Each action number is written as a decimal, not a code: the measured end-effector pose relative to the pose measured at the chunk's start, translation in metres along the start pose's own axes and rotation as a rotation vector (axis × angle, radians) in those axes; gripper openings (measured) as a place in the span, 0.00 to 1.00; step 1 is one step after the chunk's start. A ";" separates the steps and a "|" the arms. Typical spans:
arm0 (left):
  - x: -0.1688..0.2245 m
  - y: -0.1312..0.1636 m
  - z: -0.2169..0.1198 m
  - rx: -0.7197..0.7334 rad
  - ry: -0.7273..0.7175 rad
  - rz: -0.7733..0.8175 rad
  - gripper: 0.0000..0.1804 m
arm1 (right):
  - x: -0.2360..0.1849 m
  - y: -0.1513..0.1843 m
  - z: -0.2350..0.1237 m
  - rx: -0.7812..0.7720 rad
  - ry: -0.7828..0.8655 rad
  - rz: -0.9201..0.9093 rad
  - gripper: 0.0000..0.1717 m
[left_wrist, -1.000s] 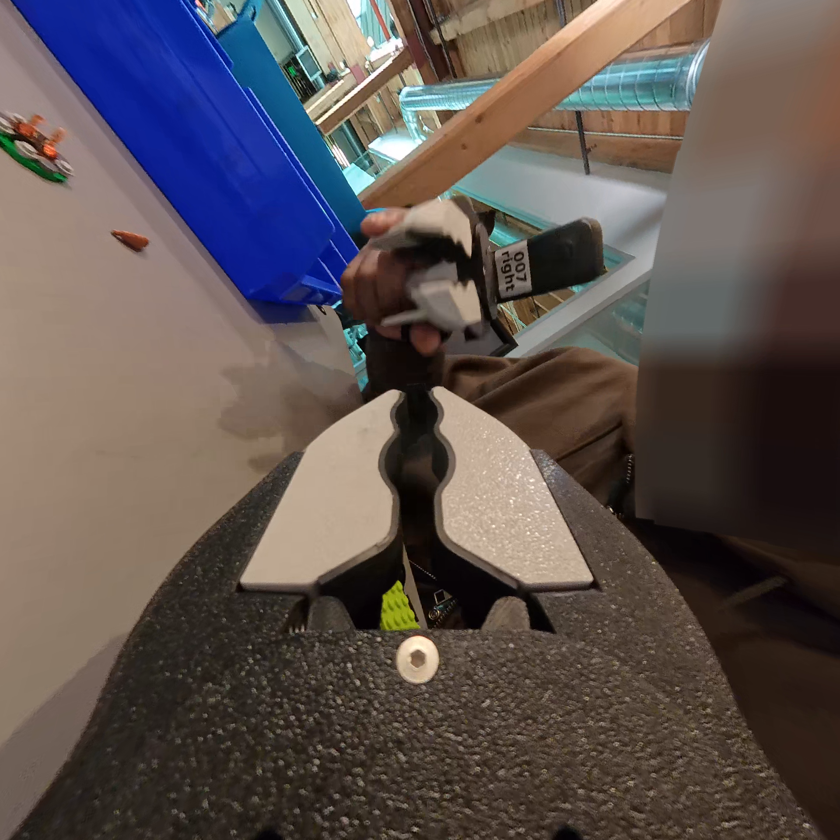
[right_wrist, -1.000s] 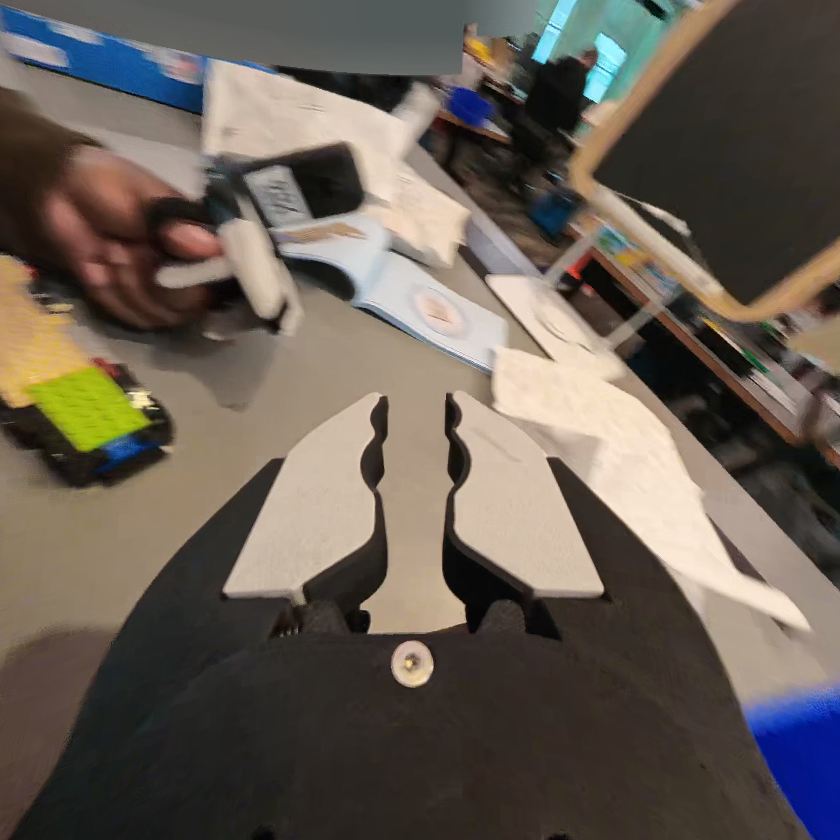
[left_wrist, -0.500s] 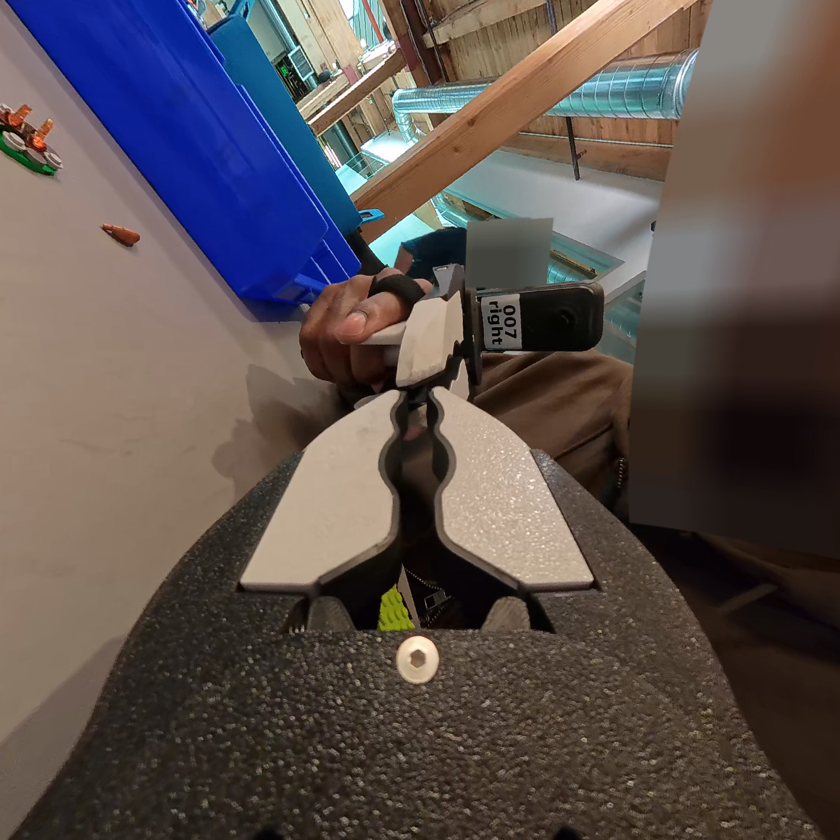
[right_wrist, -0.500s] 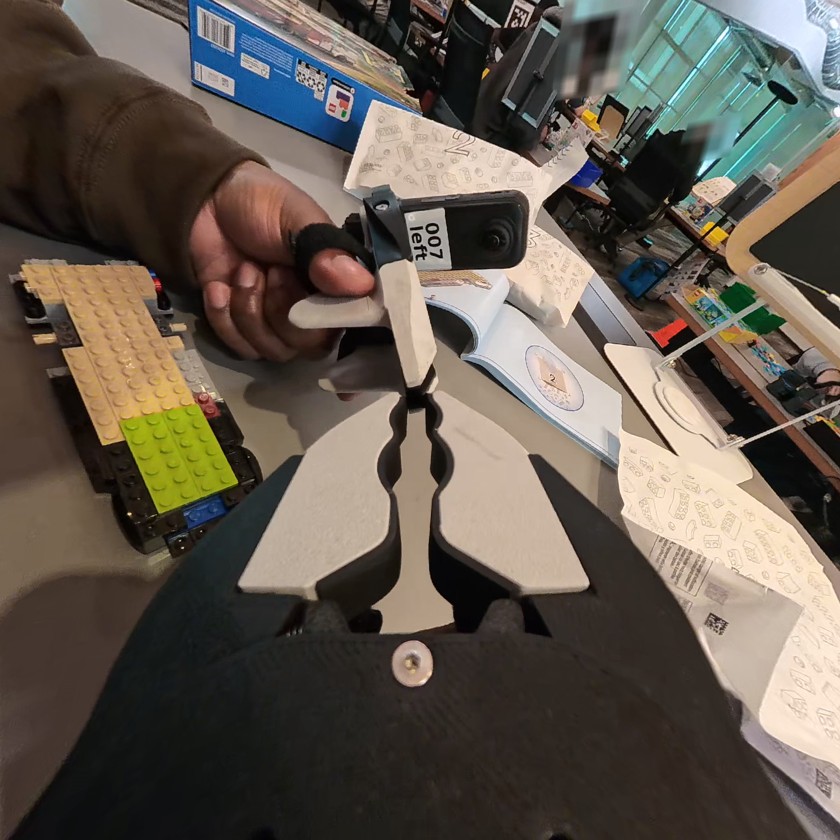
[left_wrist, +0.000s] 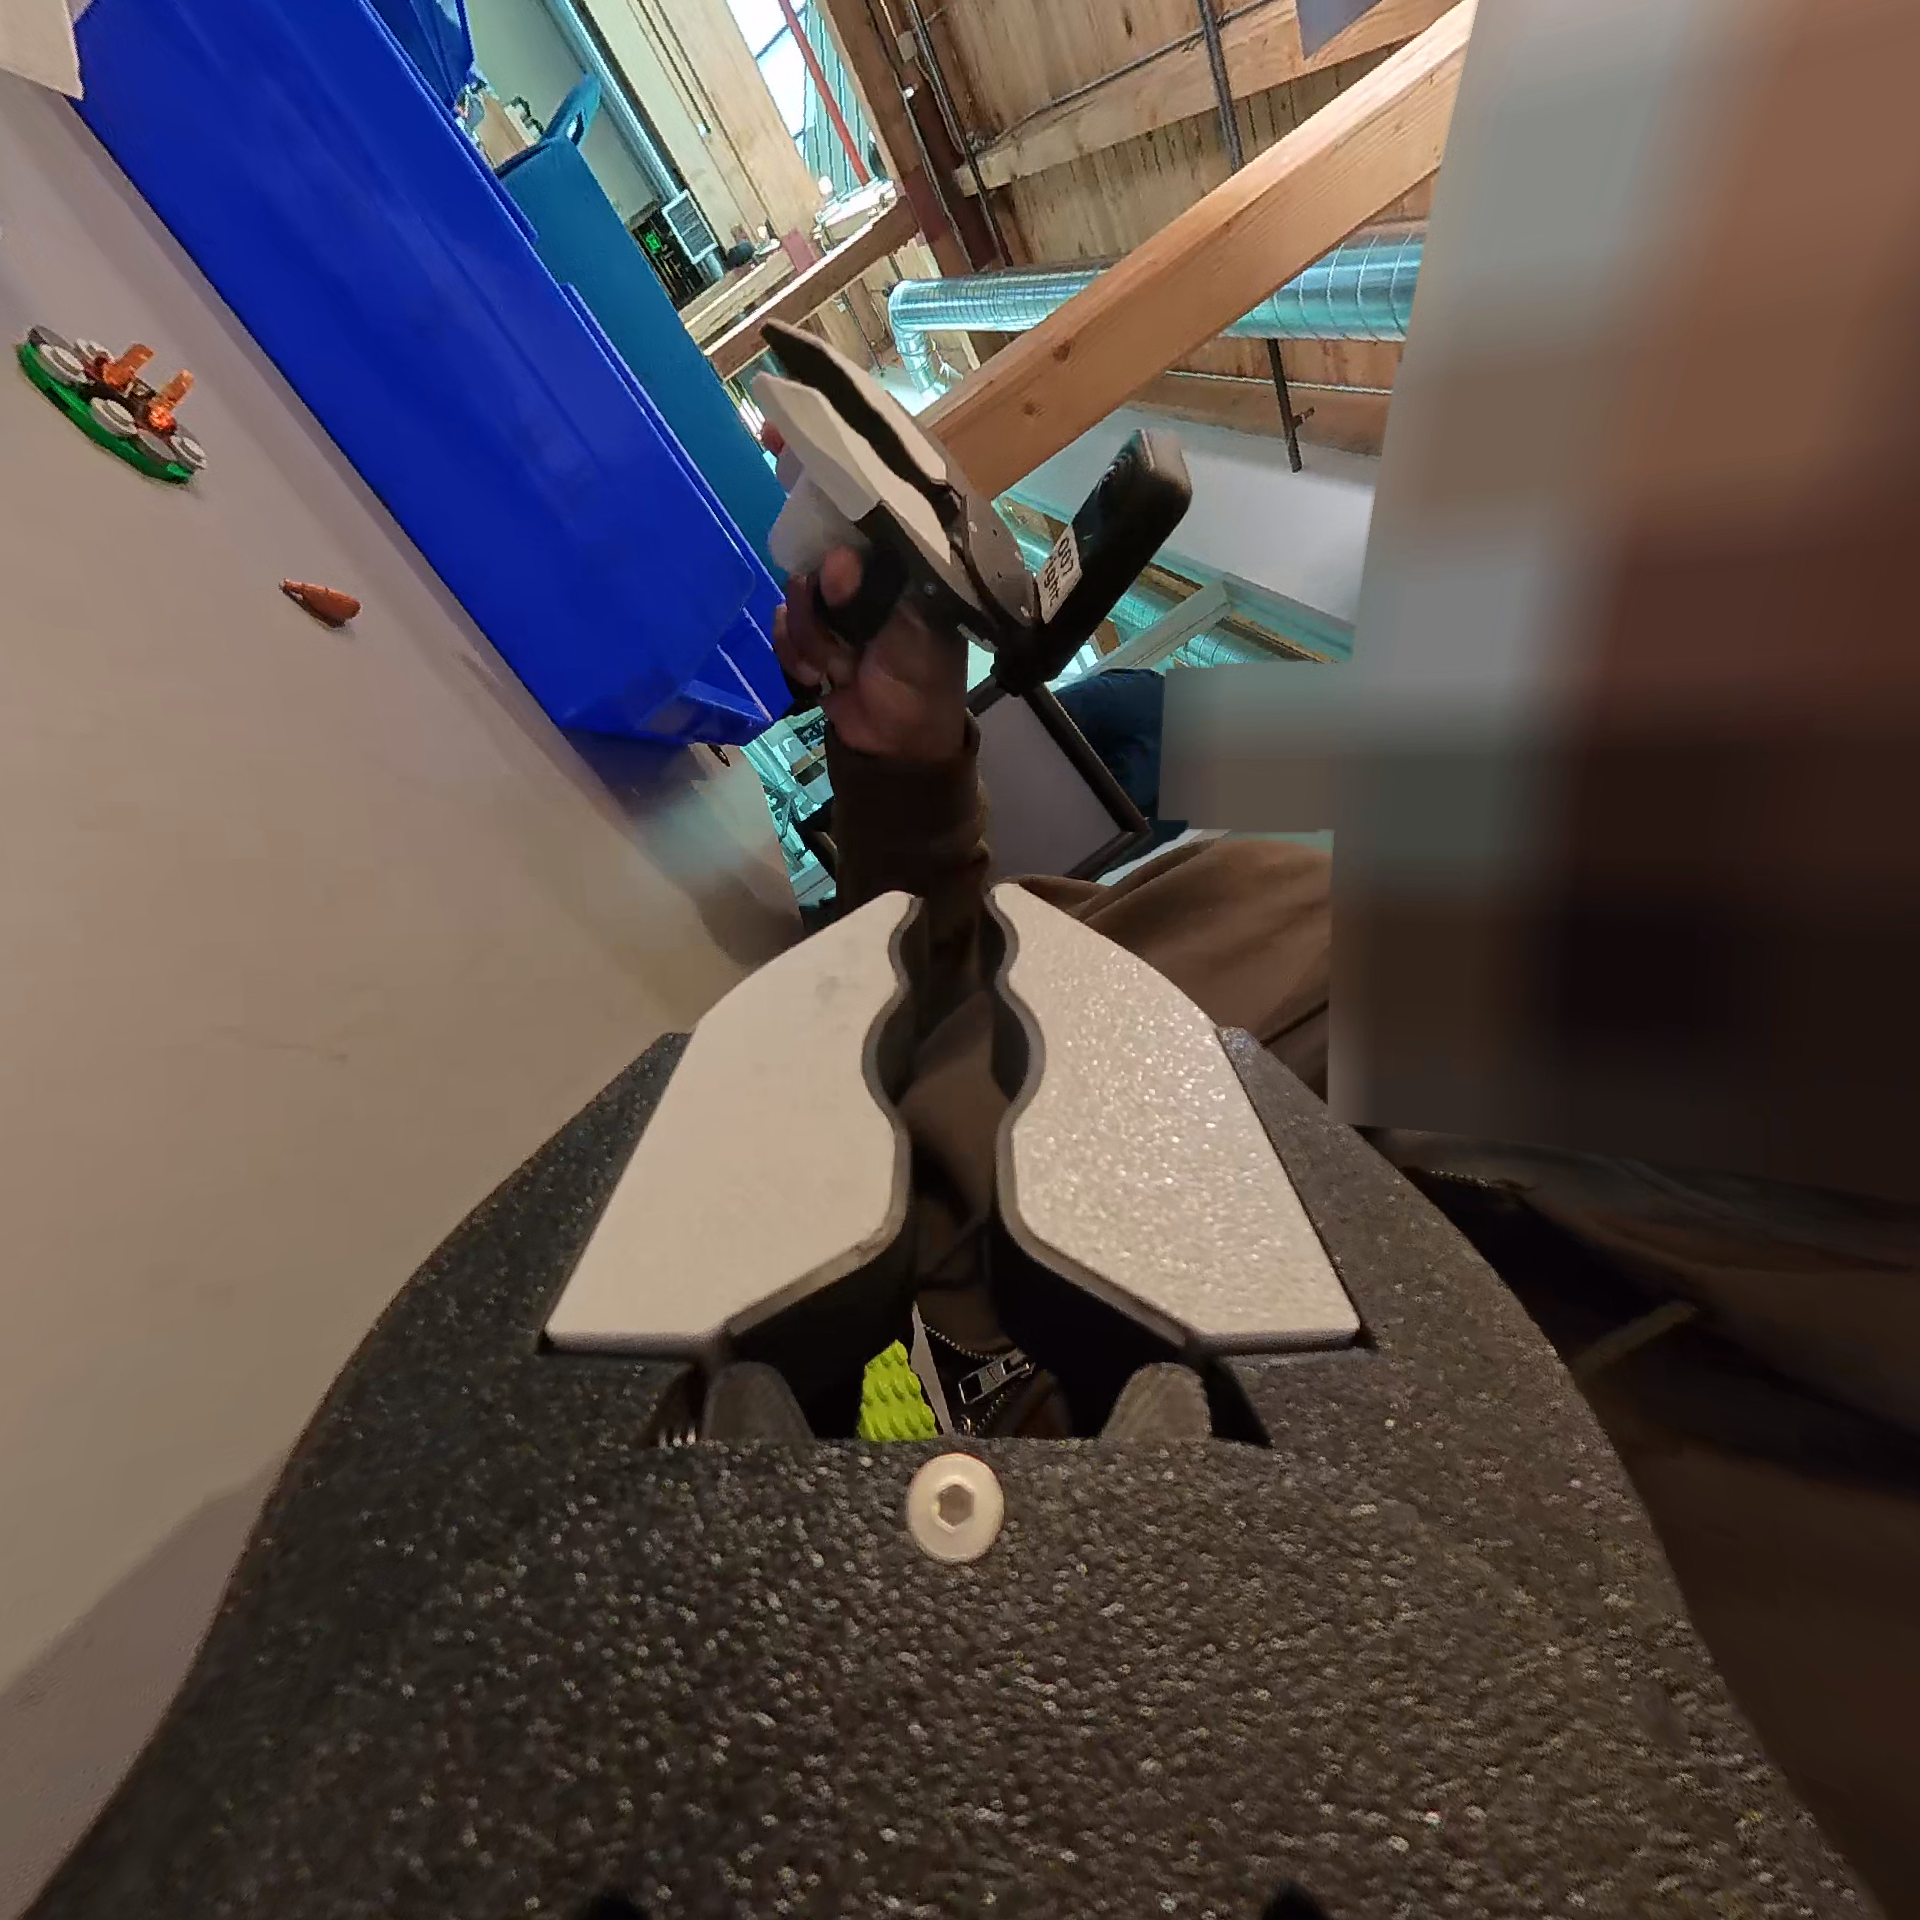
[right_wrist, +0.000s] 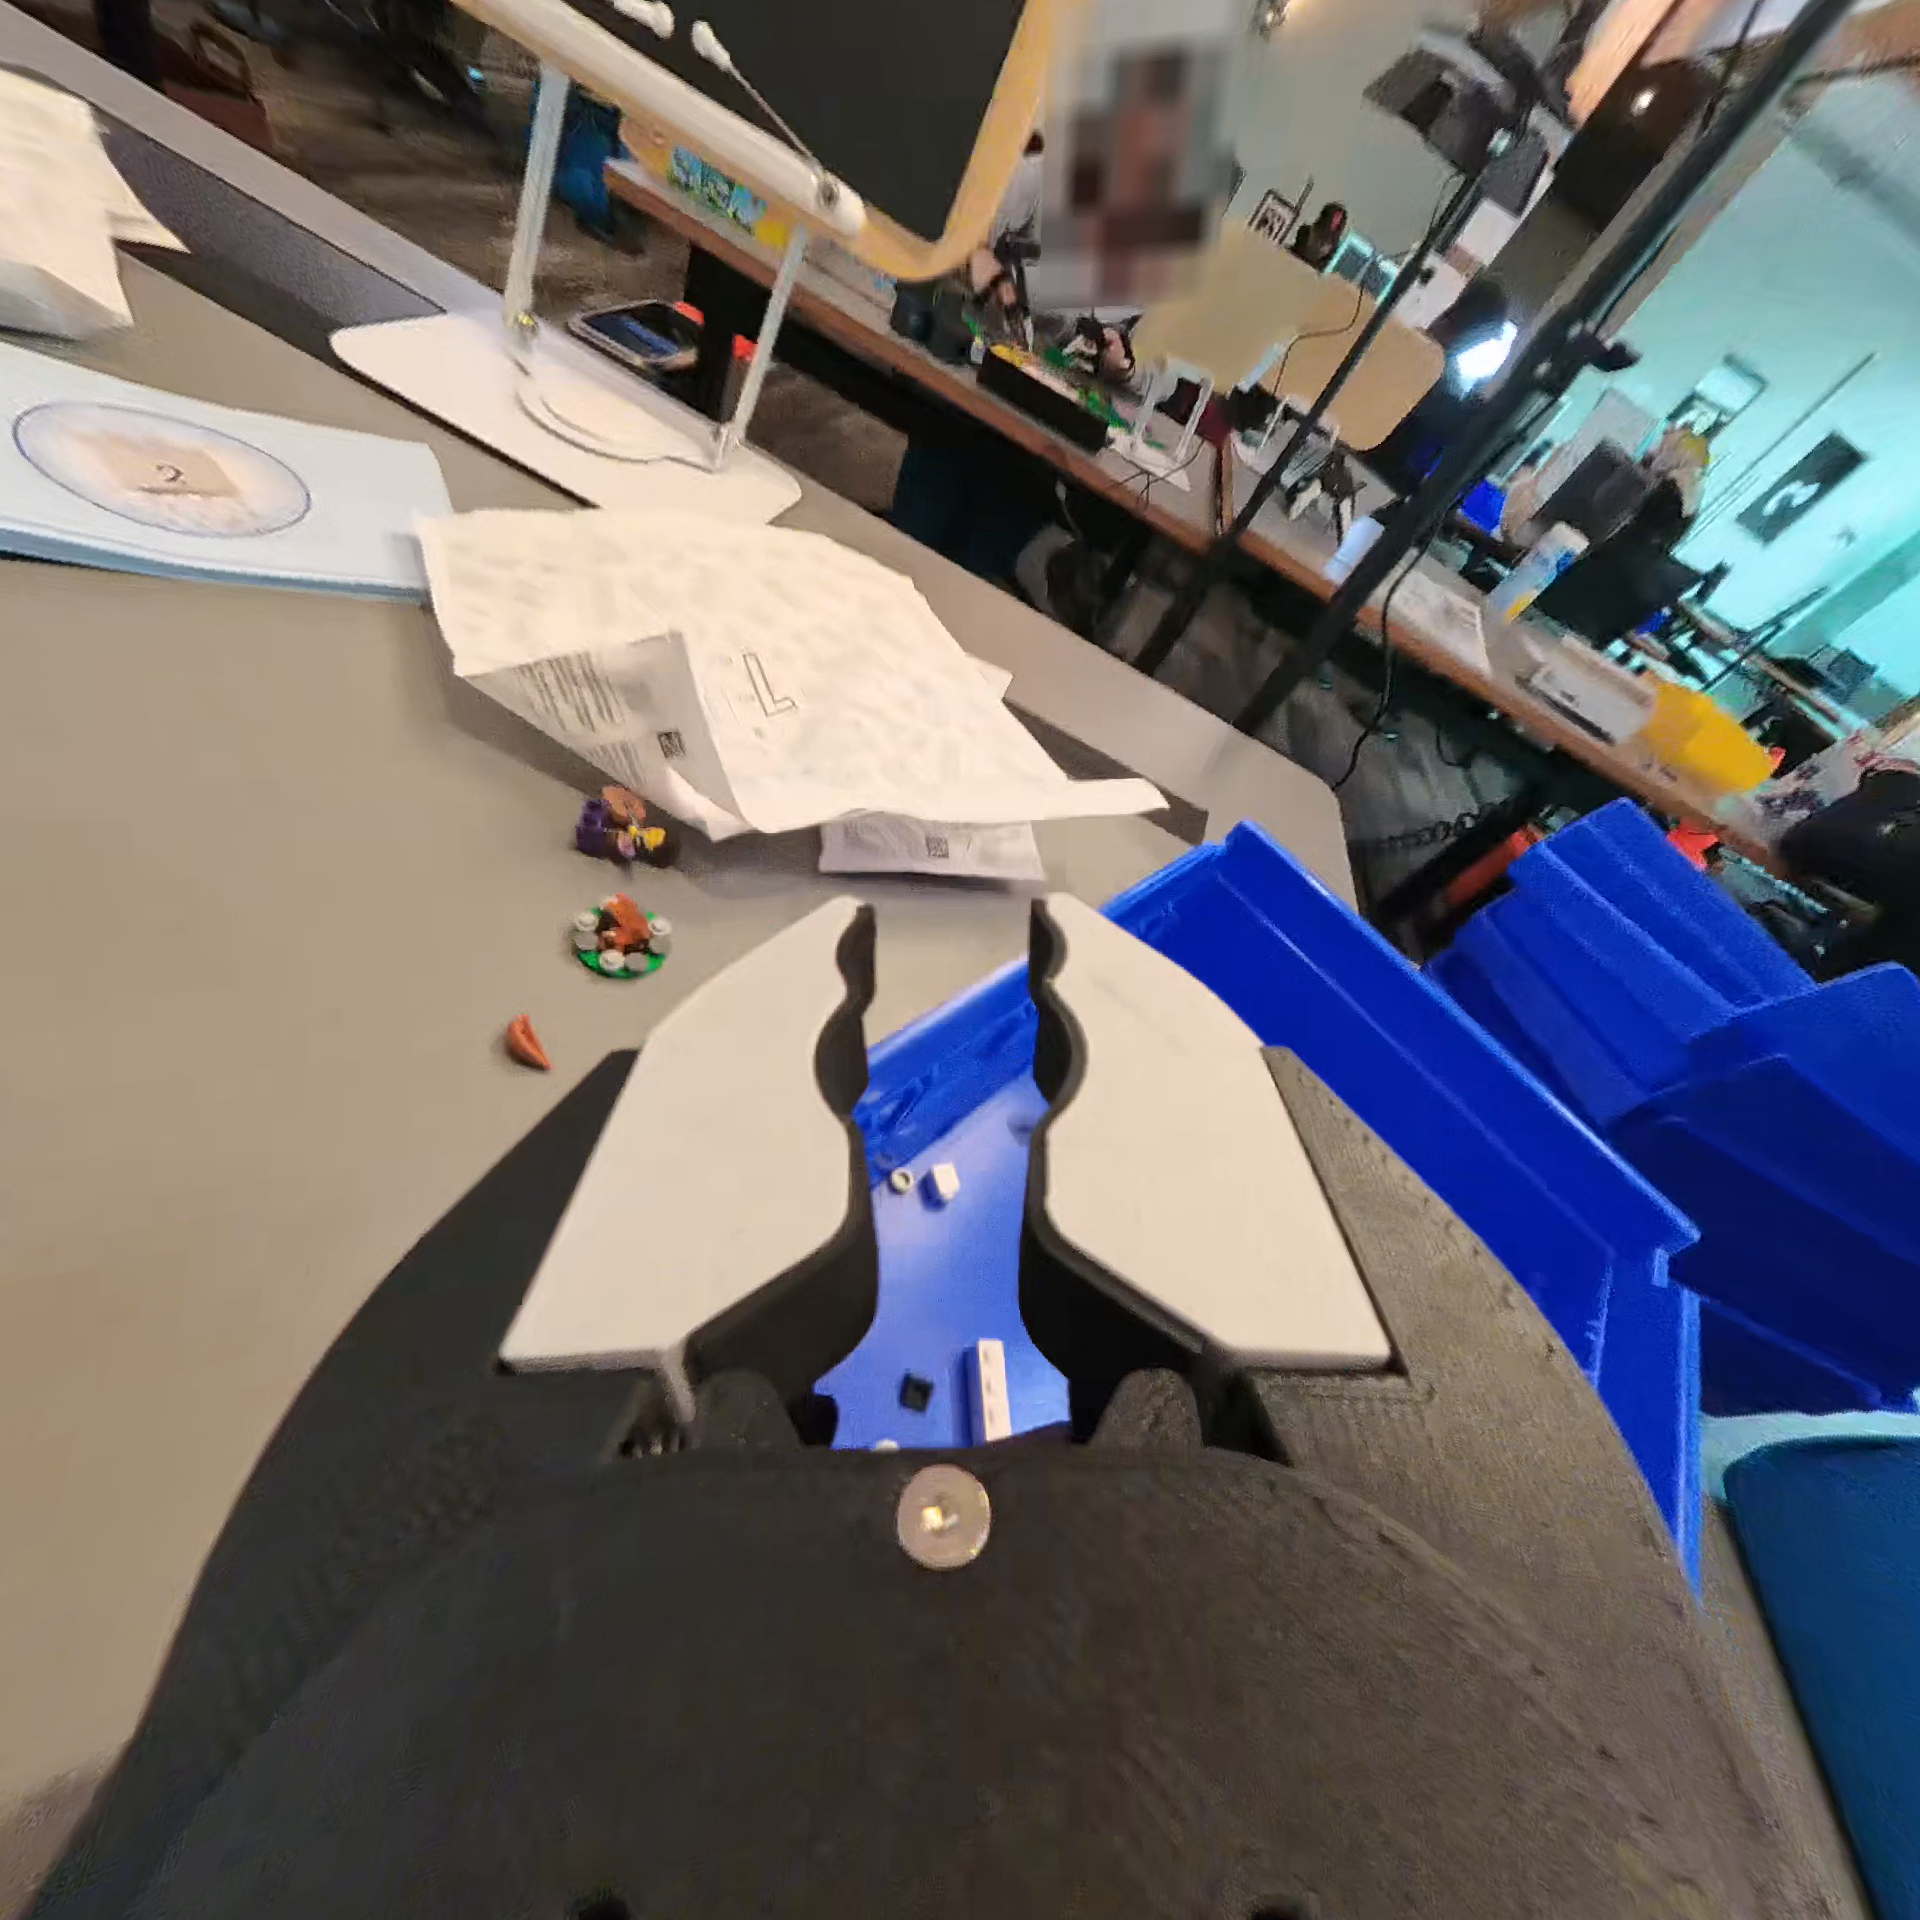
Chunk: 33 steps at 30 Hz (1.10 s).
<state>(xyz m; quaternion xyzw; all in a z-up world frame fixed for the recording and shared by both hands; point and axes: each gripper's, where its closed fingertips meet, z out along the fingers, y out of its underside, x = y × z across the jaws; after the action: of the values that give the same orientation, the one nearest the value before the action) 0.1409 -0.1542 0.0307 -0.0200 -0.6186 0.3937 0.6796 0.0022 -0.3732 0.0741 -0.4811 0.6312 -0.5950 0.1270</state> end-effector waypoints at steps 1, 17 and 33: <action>0.000 0.000 0.000 -0.001 -0.001 0.001 0.05 | -0.004 0.000 -0.001 0.004 -0.008 -0.010 0.17; -0.006 -0.001 -0.009 -0.026 -0.076 0.052 0.05 | -0.318 0.025 -0.071 -0.048 -1.318 -0.365 0.42; -0.024 0.016 -0.021 -0.257 -0.331 0.259 0.07 | -0.294 0.003 -0.041 0.224 -1.162 -0.591 0.35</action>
<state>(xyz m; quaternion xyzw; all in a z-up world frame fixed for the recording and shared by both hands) 0.1526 -0.1466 -0.0022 -0.1205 -0.7588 0.3936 0.5048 0.1191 -0.1250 -0.0388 -0.8608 0.2356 -0.3104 0.3274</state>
